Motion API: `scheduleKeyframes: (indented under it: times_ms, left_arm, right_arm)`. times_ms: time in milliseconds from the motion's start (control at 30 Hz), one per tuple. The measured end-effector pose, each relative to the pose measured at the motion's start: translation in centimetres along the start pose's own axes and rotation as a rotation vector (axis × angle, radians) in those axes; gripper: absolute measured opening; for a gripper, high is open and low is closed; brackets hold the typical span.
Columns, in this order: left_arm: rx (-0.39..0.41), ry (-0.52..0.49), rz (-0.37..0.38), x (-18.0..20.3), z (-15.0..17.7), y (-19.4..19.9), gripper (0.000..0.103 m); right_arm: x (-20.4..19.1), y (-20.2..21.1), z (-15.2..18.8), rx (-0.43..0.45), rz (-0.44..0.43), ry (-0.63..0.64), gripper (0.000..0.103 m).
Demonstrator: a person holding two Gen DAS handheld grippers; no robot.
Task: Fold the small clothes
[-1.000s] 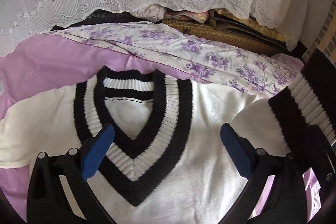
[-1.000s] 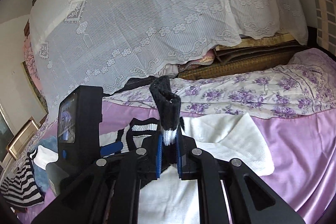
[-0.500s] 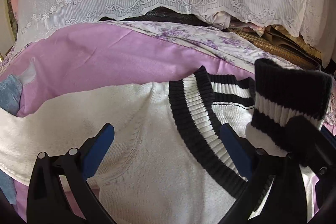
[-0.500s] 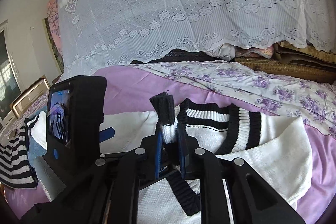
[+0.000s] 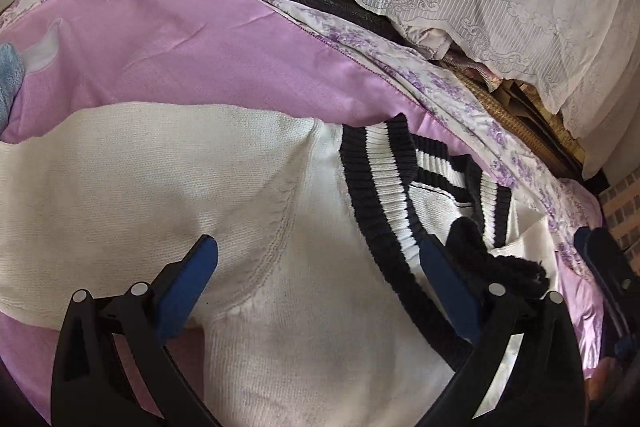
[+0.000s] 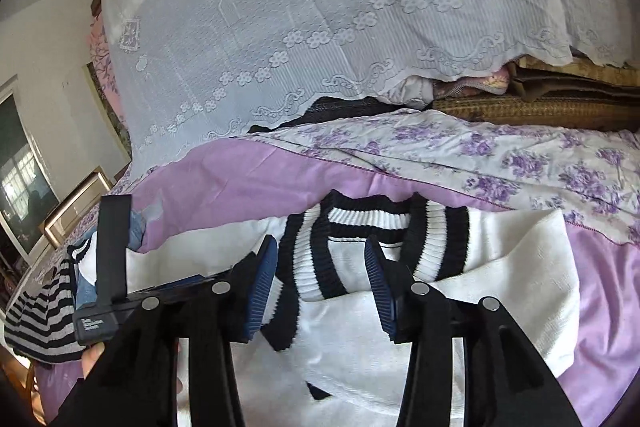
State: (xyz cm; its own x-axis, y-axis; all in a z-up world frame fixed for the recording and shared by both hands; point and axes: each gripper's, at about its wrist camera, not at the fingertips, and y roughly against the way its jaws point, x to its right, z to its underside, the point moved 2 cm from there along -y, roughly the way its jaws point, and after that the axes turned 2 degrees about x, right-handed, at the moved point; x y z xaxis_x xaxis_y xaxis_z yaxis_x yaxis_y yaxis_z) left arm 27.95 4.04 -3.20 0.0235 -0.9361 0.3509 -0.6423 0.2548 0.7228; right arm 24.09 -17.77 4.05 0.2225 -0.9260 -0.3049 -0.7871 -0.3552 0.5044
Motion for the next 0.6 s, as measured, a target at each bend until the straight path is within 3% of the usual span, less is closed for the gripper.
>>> scheduleKeyframes:
  times_ms: [100,267,400,600]
  left_arm:
    - [-0.056,-0.013,0.036,0.7,0.8,-0.3,0.098]
    - [-0.105,-0.052,0.044,1.4,2.3,-0.5,0.098]
    - [-0.151,0.026,0.155,0.8,2.9,0.1,0.098]
    - [-0.153,0.005,0.113,0.7,4.2,0.3,0.098]
  right_arm:
    - [2.6,-0.2,0.7,-0.051,0.013,-0.068,0.038]
    - [4.5,-0.1,2.2,-0.096,0.086,-0.045,0.038]
    - [5.9,0.9,2.9,-0.101,0.104,-0.042,0.039]
    - [7.7,1.9,3.8,-0.112,0.142,-0.033,0.039]
